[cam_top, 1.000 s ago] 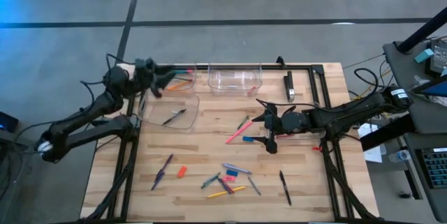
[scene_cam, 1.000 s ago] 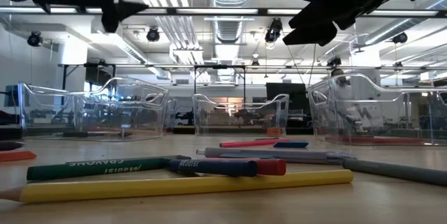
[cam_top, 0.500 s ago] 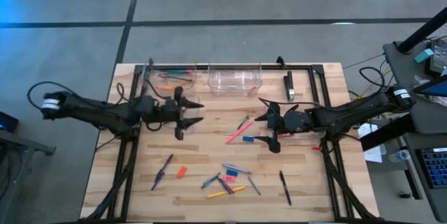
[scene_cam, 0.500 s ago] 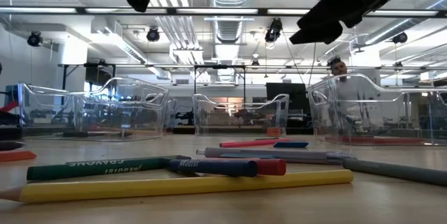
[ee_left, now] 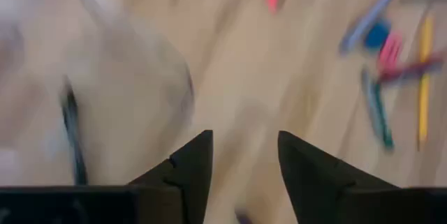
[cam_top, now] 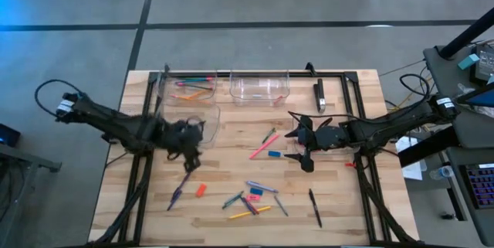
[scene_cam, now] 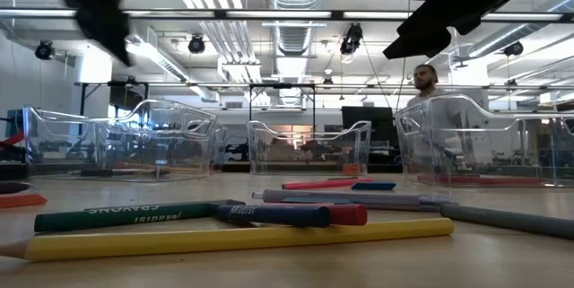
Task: Sort crayons/erasers/pens/pencils in bins
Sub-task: Put the blue pen into the bottom left transparent bin
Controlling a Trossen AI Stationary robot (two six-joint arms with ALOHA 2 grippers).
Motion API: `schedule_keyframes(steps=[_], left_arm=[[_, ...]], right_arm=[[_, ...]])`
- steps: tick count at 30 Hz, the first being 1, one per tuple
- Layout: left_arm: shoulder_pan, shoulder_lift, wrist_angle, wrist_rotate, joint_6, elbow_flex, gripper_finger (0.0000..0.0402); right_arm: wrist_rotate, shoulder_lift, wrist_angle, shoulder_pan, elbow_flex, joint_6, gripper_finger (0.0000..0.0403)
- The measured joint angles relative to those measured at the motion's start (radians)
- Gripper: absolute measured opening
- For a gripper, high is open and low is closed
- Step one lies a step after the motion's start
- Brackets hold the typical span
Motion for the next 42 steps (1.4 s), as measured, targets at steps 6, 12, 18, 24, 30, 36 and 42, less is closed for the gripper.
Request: schedule_keyframes(steps=[6,12,18,24,30,36,42], left_arm=[[-0.244,0.099,-0.144,0.022,-0.403,-0.011,0.0128],[-0.399,0.213,-0.134,0.017,-0.606,-0.014,0.0130],[-0.421,0.262,-0.023,0.013,-0.665,-0.073,0.0172],[-0.418,0.275,0.009,-0.015,-0.768,-0.174,0.0222],[-0.417,0.283,0.170,-0.014,-0.818,-0.267,0.0230],[-0.418,0.357,0.272,-0.017,-0.802,-0.303,0.0231],[-0.417,0.462,0.237,-0.014,-0.799,-0.278,0.0211]], right_arm=[[0.000,0.000,0.016,0.000,0.000,-0.039,0.0329],[0.000,0.000,0.042,0.000,0.000,-0.053,0.0329],[0.000,0.000,0.059,0.002,0.000,-0.025,0.0329],[0.000,0.000,0.064,0.035,0.000,0.008,0.0329],[0.000,0.000,0.068,0.074,0.000,0.012,0.0329],[0.000,0.000,0.068,0.079,0.000,0.030,0.0329],[0.000,0.000,0.065,0.078,0.000,0.029,0.0329]])
